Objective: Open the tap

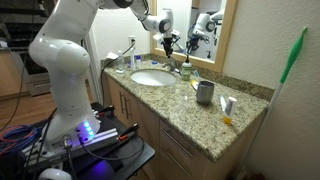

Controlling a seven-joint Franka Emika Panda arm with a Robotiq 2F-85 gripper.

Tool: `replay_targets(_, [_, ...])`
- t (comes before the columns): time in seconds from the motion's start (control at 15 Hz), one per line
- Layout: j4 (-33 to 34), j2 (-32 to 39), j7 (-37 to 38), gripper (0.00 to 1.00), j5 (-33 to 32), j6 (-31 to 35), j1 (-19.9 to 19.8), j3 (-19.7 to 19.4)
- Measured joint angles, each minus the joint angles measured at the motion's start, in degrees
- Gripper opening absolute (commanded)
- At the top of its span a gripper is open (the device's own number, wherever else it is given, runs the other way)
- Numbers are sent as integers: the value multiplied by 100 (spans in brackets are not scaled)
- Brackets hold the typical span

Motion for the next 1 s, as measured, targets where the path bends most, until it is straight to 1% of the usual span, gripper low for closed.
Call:
replay_targets(0.2, [-29, -75, -2, 7, 314, 387, -66, 7])
replay_targets(0.4, [-54, -339, -3, 7, 553, 714, -129, 30])
replay_targets(0.47, [-59, -432, -3, 54, 608, 786, -132, 34])
replay_targets(0.53, [-64, -512, -3, 55, 656, 817, -135, 40])
replay_targets(0.67, [-102, -666, -10, 68, 713, 752, -142, 70])
replay_targets(0.87, [-241, -949, -35, 89, 707, 385, -138, 113])
replay_targets(0.93, [-303, -1067, -38, 70, 705, 211, -138, 123])
replay_targets(1.0, [-322, -1124, -32, 78, 704, 178, -133, 124])
